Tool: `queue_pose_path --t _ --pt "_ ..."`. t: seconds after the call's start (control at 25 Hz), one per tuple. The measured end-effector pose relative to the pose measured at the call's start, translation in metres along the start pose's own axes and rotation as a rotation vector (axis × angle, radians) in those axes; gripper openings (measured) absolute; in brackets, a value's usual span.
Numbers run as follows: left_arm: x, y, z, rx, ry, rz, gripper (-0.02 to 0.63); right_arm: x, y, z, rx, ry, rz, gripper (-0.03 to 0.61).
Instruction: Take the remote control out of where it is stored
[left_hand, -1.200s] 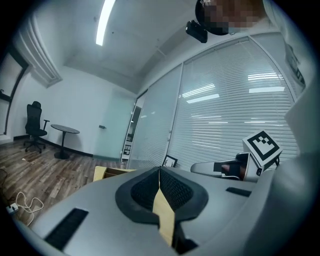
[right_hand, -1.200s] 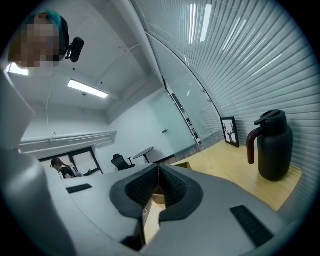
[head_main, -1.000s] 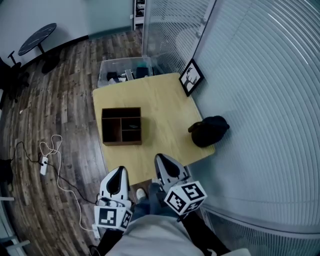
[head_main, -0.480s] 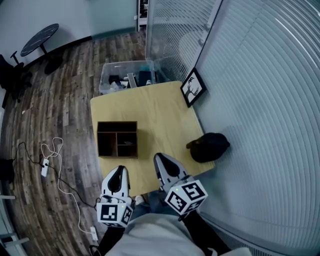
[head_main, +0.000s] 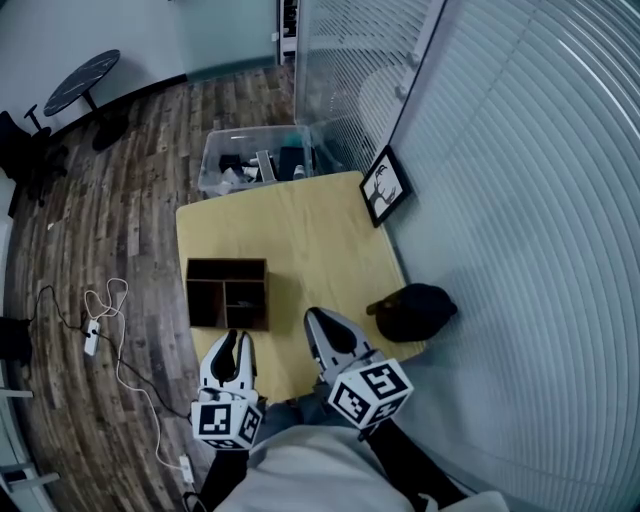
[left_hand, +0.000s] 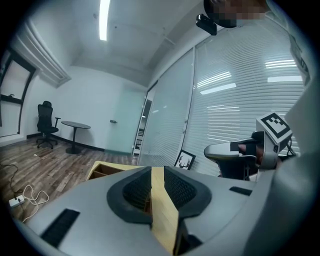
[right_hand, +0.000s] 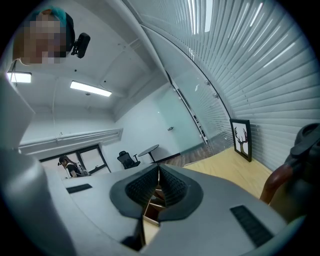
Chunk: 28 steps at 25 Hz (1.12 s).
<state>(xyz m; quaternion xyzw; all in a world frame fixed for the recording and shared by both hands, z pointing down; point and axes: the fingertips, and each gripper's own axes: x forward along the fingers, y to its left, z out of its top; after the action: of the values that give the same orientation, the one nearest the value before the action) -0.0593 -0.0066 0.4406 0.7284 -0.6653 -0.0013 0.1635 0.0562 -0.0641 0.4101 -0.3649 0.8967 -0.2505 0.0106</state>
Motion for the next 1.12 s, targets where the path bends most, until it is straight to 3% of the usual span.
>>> queue_pose_path --t 1.12 --pt "0.064 0.029 -0.027 0.124 0.133 -0.073 0.241 0.033 -0.014 0.002 0.016 -0.010 -0.105 0.005"
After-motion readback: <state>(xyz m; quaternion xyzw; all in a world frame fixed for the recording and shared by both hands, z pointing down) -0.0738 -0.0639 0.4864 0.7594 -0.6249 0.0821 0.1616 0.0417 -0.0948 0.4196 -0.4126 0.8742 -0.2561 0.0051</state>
